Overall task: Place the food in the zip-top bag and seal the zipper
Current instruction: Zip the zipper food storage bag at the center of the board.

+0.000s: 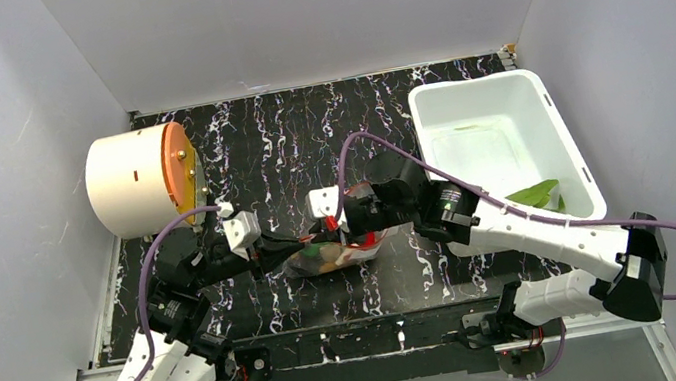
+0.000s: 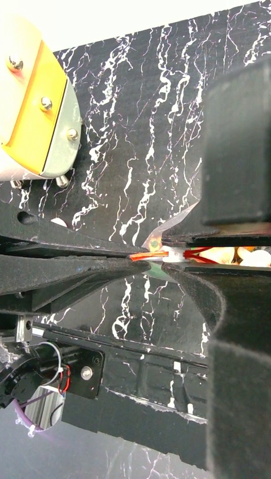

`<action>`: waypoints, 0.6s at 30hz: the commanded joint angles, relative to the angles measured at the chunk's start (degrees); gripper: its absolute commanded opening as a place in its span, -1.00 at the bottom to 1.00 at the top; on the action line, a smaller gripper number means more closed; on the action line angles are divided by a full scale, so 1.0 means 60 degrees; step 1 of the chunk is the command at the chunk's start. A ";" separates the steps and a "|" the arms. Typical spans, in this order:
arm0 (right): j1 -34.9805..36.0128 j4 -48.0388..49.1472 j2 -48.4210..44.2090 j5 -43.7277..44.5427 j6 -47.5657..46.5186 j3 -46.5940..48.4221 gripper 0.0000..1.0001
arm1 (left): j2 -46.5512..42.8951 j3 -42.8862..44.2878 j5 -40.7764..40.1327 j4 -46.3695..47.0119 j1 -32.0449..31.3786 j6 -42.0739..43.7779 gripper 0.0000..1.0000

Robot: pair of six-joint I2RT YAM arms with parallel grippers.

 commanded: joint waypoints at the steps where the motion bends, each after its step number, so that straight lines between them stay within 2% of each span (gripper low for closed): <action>1: -0.0105 -0.0710 -0.0423 0.0825 -0.0293 0.0293 -0.94 | -0.0283 -0.0095 0.0060 0.0072 0.0015 0.0176 -1.00; 18: -0.0099 -0.1484 -0.1014 0.1630 -0.0657 0.0162 -1.00 | -0.0443 -0.0049 -0.0007 -0.0274 0.0015 0.0355 -1.00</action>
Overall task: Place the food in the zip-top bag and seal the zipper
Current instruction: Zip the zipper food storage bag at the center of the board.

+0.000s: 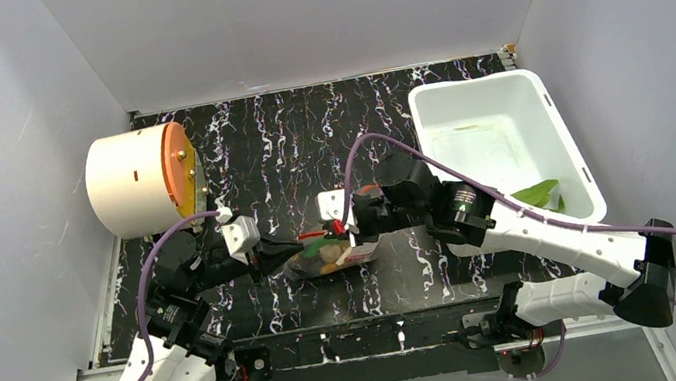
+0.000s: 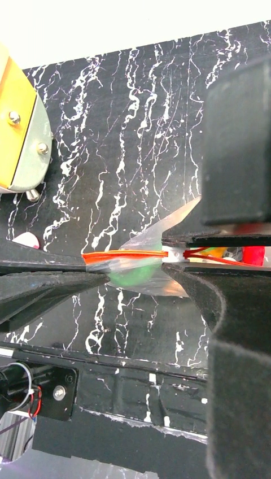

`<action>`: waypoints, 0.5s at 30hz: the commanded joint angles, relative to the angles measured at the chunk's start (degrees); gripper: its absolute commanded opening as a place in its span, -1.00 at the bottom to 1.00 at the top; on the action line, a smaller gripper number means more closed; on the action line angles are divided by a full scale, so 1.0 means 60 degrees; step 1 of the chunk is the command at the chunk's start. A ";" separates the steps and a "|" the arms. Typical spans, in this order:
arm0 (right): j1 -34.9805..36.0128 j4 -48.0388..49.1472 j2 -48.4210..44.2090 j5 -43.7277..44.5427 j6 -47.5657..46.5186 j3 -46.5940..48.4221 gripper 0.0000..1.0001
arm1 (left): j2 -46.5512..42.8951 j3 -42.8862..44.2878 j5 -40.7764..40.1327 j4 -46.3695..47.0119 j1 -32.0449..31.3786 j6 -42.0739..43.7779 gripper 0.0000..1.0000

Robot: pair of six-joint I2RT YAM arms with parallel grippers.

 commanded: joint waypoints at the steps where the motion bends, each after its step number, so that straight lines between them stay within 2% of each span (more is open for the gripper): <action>1: -0.0138 -0.0405 -0.0450 0.0606 -0.0207 0.0153 -1.00 | -0.0122 0.0104 0.0002 -0.0109 0.0014 0.0184 -1.00; 4: -0.0139 -0.0180 -0.0418 0.0244 -0.0097 0.0159 -1.00 | -0.0088 0.0215 -0.0092 0.0036 0.0015 -0.0083 -1.00; 5: -0.0144 -0.0108 -0.0394 0.0103 -0.0056 0.0159 -1.00 | -0.0035 0.0300 -0.0054 0.0063 0.0015 -0.0187 -0.82; 7: -0.0140 0.0048 -0.0310 -0.0067 0.0045 0.0160 -1.00 | 0.0120 0.0510 0.0072 0.0049 0.0015 -0.0294 -0.29; 8: -0.0142 0.0127 -0.0261 -0.0130 0.0077 0.0172 -1.00 | 0.0228 0.0630 0.0255 0.0006 0.0015 -0.0304 -0.12; 9: -0.0142 0.0225 -0.0198 -0.0218 0.0118 0.0172 -1.00 | 0.0349 0.0725 0.0436 -0.0039 0.0015 -0.0309 -0.03; 11: -0.0146 0.0390 -0.0055 -0.0384 0.0177 0.0206 -1.00 | 0.0589 0.0906 0.0752 -0.0125 0.0015 -0.0294 0.10; 15: -0.0138 0.0600 0.0250 -0.0715 0.0306 0.0408 -1.00 | 0.0890 0.0927 0.0822 -0.0172 0.0015 -0.0175 0.15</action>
